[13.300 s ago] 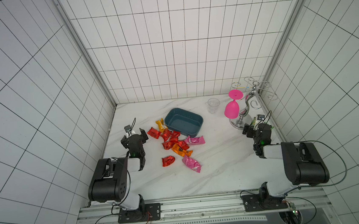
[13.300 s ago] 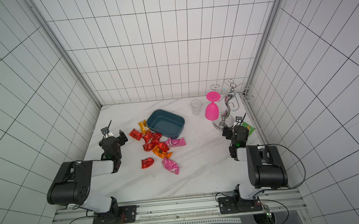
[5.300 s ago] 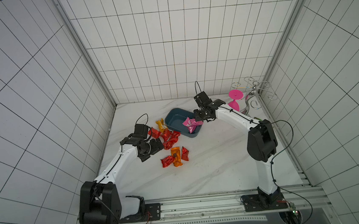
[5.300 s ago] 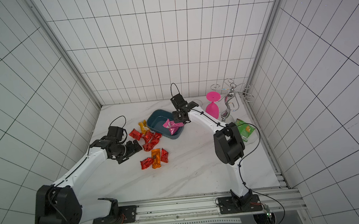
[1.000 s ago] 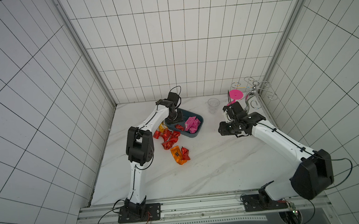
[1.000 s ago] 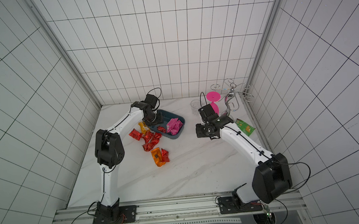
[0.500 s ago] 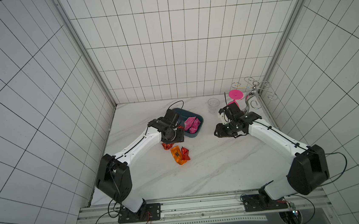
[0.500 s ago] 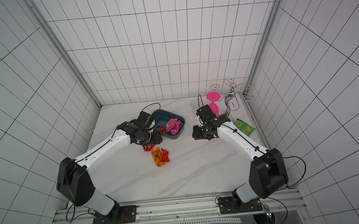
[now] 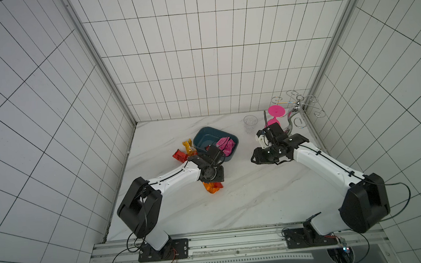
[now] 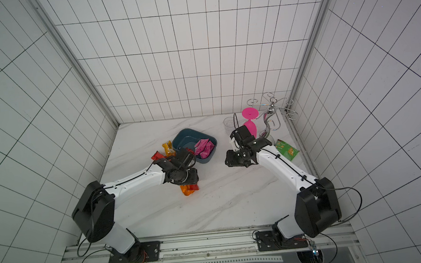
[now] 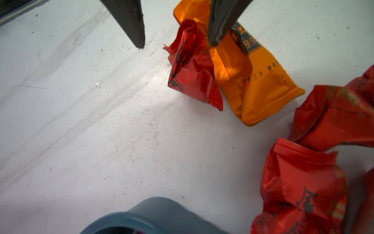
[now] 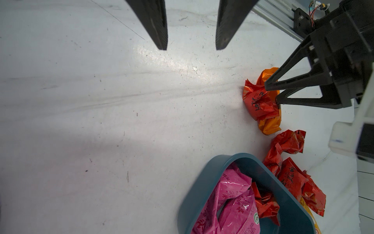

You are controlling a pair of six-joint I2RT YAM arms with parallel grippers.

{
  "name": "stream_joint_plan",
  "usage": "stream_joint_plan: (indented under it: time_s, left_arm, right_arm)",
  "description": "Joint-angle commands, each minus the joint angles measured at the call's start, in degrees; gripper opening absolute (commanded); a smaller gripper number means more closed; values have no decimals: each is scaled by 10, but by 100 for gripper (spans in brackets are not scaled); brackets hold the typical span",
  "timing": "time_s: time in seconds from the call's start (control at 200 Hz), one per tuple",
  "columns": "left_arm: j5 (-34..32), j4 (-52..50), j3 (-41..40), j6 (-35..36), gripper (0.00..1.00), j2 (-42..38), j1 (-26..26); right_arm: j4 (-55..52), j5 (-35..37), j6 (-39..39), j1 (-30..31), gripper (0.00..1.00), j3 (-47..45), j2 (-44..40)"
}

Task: Put the tea bags into the storage box
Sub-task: Pick up the tea bag from the center of the board, then place the tea bag in the storage box.

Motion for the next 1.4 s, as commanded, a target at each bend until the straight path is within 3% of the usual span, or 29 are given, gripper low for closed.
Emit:
stream_joint_plan:
  time_s: [0.0,0.2,0.345,0.64,0.914,1.189,1.394]
  left_arm:
    - [-26,34,3,1,49,19,-4]
    - [-57,39,17,15,28,41,-4]
    - [-46,40,21,29,0,50,-4]
    - [-41,6,53,34,0,21,-4]
    - [-40,-60,160,92,0,8,30]
    - [-7,-97,294,152,0,92,125]
    - [-15,-111,380,171,0,183,154]
  right_arm:
    - [-21,6,-9,-3,43,-12,-18]
    - [-25,20,3,-3,43,-22,-37]
    - [-28,32,7,-3,43,-29,-51]
    - [-36,47,5,-3,43,-15,-44]
    - [-32,54,14,-5,43,18,6]
    - [-2,76,28,-6,43,20,16]
    - [-3,88,22,-11,43,23,26]
